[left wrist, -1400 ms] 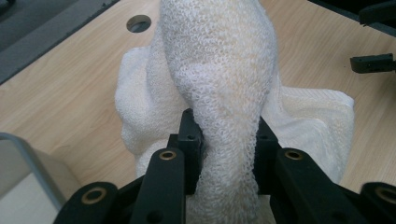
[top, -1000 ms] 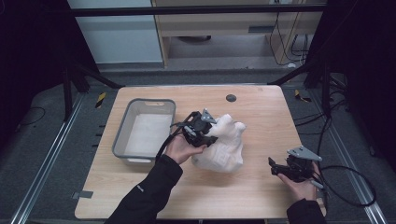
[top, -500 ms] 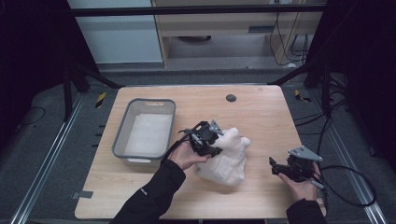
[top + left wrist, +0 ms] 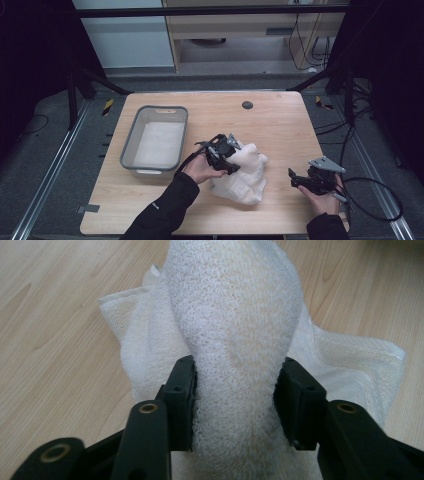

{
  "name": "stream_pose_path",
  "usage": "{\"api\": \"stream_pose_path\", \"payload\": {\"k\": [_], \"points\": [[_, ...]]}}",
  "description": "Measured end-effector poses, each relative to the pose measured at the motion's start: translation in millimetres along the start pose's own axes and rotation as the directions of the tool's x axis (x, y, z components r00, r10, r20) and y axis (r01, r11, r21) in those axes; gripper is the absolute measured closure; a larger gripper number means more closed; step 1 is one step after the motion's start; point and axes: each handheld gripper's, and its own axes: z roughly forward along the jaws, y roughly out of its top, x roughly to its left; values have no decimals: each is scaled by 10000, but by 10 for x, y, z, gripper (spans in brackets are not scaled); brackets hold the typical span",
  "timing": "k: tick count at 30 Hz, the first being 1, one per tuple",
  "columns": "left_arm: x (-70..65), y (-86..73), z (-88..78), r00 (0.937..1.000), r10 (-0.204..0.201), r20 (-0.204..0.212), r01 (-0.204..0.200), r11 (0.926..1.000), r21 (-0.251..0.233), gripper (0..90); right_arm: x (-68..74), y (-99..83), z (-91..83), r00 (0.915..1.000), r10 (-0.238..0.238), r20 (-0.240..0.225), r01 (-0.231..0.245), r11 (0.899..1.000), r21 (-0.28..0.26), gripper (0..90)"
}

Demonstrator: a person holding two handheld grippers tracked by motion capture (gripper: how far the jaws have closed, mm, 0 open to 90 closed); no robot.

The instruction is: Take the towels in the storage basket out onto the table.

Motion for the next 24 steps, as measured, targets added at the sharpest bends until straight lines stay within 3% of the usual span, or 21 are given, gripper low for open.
{"api": "stream_pose_path", "payload": {"k": [12, 18, 21, 24], "points": [[19, -52, 23, 9994, 213, -282, -201, 9989, 434, 302, 5, -2, 3, 10000, 1, -25, -1, 10000, 4, 81], [34, -51, -45, 9994, 143, -325, -138, 9998, 175, 218, 6, -2, -2, 10000, 38, -25, -38, 10000, -27, 79], [24, -52, -151, 9997, 106, -215, -110, 9997, -207, 205, 1, -3, -3, 10000, 21, -12, -21, 10000, -46, 79], [20, -61, -260, 9992, 84, -387, -101, 9991, -417, 201, 2, -2, -5, 10000, 32, -21, -32, 10000, -69, 78]]}}
